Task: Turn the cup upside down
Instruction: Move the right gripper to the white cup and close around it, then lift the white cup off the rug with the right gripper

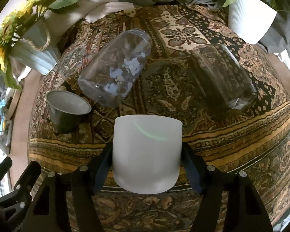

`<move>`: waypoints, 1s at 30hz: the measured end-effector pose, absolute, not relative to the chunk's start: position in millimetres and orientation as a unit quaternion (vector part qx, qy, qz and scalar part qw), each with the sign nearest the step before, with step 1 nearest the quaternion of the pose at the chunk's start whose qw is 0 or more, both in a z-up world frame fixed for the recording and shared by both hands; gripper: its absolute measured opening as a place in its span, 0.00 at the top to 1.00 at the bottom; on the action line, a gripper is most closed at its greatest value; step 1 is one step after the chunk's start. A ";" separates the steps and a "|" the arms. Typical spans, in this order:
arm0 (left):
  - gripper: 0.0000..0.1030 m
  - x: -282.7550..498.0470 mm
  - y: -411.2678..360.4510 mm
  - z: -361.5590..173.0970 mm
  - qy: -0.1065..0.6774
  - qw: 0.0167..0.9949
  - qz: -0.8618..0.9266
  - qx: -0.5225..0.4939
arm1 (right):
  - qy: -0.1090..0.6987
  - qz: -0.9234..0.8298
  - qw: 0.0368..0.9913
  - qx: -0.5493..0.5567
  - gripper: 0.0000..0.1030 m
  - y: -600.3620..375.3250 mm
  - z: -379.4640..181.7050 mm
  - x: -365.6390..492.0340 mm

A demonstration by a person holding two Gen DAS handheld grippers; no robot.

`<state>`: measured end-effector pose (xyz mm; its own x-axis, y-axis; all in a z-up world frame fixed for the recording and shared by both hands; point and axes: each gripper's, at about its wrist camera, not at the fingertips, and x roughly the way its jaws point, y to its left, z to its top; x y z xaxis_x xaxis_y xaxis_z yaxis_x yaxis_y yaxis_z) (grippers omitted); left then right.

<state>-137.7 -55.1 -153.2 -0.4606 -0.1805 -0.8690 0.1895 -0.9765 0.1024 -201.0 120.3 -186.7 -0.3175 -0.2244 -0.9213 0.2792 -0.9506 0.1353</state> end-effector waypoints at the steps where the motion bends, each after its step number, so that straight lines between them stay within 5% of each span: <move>1: 0.00 -135.4 -54.5 -151.2 0.008 0.107 -0.856 0.506 | 0.024 -0.813 0.156 0.561 0.34 121.4 -184.0 -199.5; 10: 0.00 -108.9 -38.5 -136.9 0.019 0.098 -0.860 0.500 | 0.018 -0.819 0.170 0.548 0.34 152.5 -152.6 -162.6; 30: 0.00 -74.9 -19.6 -164.9 -0.009 0.118 -0.837 0.534 | 0.054 -0.808 0.188 0.556 0.33 155.4 -193.0 -141.0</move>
<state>-74.9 -19.6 -164.9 -0.4020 -0.2070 -0.8919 0.1886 -0.9719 0.1405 -141.0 155.4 -193.0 -0.3110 -0.2442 -0.9185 0.3641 -0.9233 0.1222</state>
